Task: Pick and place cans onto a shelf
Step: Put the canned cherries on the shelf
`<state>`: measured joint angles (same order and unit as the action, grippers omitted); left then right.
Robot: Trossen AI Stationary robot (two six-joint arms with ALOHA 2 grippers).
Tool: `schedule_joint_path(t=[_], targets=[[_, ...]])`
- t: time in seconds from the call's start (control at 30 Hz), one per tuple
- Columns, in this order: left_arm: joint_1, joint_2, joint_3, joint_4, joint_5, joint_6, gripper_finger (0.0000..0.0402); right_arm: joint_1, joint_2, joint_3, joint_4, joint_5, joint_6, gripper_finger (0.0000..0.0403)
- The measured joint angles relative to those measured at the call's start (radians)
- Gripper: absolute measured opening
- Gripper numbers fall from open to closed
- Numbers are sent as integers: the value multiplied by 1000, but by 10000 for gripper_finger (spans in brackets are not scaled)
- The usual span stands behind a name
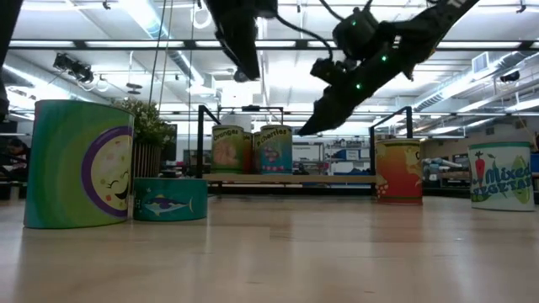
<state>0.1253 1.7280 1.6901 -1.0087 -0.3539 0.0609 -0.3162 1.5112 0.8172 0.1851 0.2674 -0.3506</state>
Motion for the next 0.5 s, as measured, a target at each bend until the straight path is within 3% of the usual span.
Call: schedule_joint_path(t=[0.3, 0.5], targets=[[-41, -57, -6, -9, 11, -23, 291, -62, 95, 3, 153, -15, -19, 377], [-52, -73, -105, 27, 6, -26, 288, -67, 138, 8, 229, -47, -23, 377]])
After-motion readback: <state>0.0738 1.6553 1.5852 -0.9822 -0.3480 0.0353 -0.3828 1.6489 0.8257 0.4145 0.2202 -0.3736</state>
